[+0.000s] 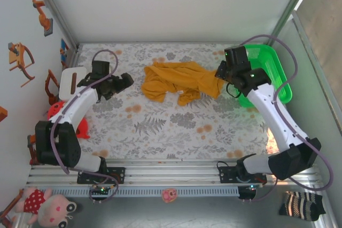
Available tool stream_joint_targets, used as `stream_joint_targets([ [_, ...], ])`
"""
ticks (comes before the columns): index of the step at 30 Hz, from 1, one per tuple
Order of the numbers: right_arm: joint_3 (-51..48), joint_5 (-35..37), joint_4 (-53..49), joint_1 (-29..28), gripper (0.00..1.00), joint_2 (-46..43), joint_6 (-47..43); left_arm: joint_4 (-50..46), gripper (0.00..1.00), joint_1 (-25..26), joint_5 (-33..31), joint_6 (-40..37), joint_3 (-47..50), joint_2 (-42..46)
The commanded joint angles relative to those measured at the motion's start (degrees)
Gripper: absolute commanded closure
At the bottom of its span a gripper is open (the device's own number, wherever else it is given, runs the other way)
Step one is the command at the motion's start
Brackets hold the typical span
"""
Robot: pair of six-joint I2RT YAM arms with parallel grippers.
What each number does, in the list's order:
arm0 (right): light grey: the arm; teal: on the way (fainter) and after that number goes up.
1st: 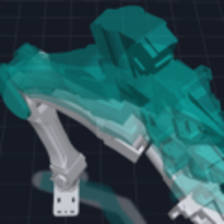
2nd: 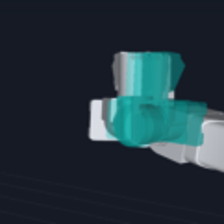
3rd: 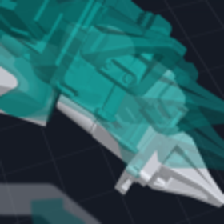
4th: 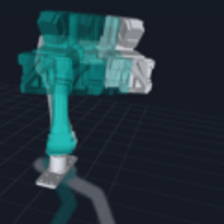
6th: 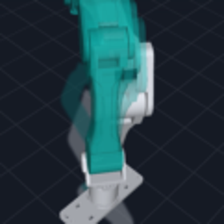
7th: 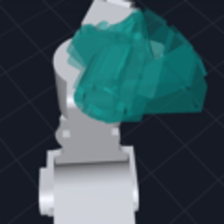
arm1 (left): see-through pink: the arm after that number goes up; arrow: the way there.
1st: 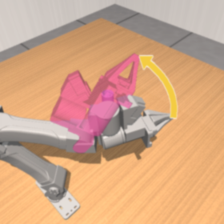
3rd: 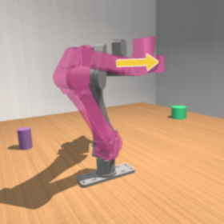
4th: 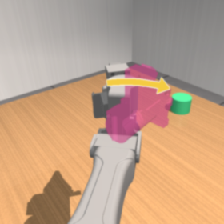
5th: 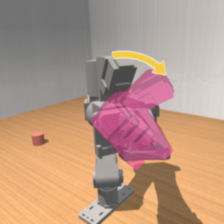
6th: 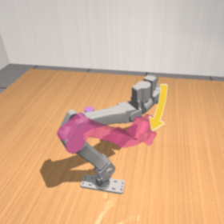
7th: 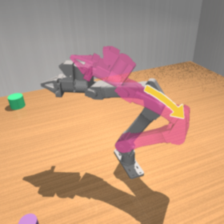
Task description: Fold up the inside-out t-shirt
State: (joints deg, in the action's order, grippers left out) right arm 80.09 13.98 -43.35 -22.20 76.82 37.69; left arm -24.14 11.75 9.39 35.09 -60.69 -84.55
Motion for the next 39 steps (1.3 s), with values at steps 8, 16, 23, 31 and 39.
stream_joint_targets([
  [8, -0.3, 2.1, 0.5, 2.7, 1.0, -0.4, -0.3, 4.5, 0.03, 2.2, 1.0, -0.5, -13.2, -15.5],
  [16, -0.9, 0.0, 0.3, 5.3, 1.0, -0.8, -0.8, 4.7, 0.02, 2.1, 5.6, -1.7, -26.6, -28.4],
  [23, -1.2, -0.9, 0.8, 5.7, 1.0, -0.1, -0.9, 7.4, 0.02, 2.3, 8.7, 14.1, -31.9, -35.4],
  [31, -1.5, -2.4, 2.1, 5.8, 1.0, 0.8, -0.7, 10.8, 0.08, 4.2, 9.2, 24.2, -32.7, -38.8],
  [39, -1.5, -2.9, 2.2, 6.0, 1.0, 0.4, -1.2, 12.7, 0.4, 6.0, 9.7, 26.5, -35.5, -43.2],
])
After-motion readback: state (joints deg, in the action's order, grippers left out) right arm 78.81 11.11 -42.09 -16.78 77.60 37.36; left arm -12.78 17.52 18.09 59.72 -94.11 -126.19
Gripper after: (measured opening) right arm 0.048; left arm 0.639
